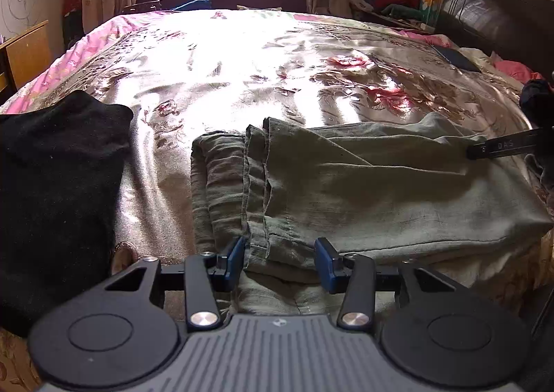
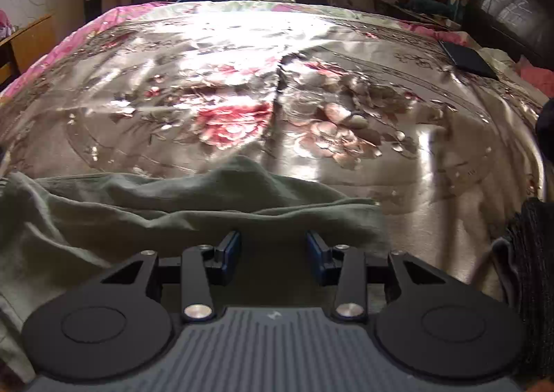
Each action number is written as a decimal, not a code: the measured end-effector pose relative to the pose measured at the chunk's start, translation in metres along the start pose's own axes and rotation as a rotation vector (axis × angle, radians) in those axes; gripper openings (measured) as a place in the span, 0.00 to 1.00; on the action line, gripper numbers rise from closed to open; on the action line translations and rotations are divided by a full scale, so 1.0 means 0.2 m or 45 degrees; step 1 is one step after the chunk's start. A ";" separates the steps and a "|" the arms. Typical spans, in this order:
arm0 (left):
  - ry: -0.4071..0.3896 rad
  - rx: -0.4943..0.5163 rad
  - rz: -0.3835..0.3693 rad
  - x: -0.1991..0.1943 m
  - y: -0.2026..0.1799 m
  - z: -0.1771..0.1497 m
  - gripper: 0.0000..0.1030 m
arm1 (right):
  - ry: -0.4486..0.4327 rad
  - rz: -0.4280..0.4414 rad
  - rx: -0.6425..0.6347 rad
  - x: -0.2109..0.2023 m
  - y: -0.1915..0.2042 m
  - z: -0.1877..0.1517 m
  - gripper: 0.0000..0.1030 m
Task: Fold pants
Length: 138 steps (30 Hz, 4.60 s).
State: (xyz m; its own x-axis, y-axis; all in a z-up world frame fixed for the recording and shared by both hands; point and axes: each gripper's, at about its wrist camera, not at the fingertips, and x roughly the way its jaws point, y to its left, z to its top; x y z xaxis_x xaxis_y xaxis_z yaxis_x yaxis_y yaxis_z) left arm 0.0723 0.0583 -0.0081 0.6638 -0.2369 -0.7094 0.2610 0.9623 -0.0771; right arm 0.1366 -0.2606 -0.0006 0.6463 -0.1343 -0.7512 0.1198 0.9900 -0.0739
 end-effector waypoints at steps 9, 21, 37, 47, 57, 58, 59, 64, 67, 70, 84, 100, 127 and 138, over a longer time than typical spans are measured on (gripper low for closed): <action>-0.005 -0.008 0.012 -0.03 -0.01 0.00 0.55 | -0.064 0.557 0.022 -0.25 0.33 0.11 0.44; -0.002 -0.075 -0.001 0.00 0.03 -0.02 0.56 | 0.233 0.581 -0.117 0.02 1.11 0.10 0.43; -0.061 -0.191 -0.095 -0.12 0.10 -0.05 0.38 | 0.165 0.702 -0.289 -0.21 1.19 0.06 0.06; -0.029 -0.209 -0.108 -0.10 0.12 -0.04 0.43 | 0.133 0.619 -0.266 -0.15 1.19 0.06 0.42; -0.014 -0.168 -0.086 -0.09 0.10 -0.04 0.40 | 0.204 0.628 -0.107 -0.03 1.15 0.11 0.08; -0.014 -0.155 -0.087 -0.10 0.08 -0.04 0.39 | 0.202 0.641 -0.103 -0.04 1.15 0.11 0.08; -0.016 -0.148 -0.086 -0.11 0.08 -0.04 0.39 | 0.195 0.654 -0.113 -0.06 1.16 0.11 0.08; 0.008 -0.130 -0.021 -0.12 0.07 -0.05 0.39 | 0.222 0.653 -0.241 -0.06 1.26 0.07 0.15; 0.018 -0.130 0.009 -0.14 0.07 -0.06 0.39 | 0.166 0.661 -0.241 -0.11 1.23 0.06 0.18; 0.018 -0.112 0.036 -0.15 0.05 -0.05 0.39 | 0.125 0.689 -0.208 -0.18 1.15 0.06 0.21; 0.009 -0.005 0.099 -0.22 -0.08 -0.02 0.40 | 0.092 0.737 -0.122 -0.28 0.92 -0.02 0.28; 0.012 0.131 0.116 -0.22 -0.24 0.02 0.41 | 0.077 0.715 0.036 -0.28 0.57 -0.10 0.31; 0.003 0.254 -0.111 0.03 -0.44 0.06 0.48 | -0.001 0.530 0.595 -0.02 -0.62 -0.30 0.41; -0.022 0.690 -0.440 0.05 -0.95 -0.09 0.50 | 0.046 0.865 0.690 0.10 -0.62 -0.26 0.42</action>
State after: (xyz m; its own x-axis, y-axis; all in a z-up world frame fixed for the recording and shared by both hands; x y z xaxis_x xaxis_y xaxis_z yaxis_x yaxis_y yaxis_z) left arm 0.0169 -0.1244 -0.0127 0.4883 -0.5277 -0.6950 0.7760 0.6269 0.0692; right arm 0.0958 -0.3839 -0.0403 0.6850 0.4891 -0.5400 0.0649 0.6972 0.7139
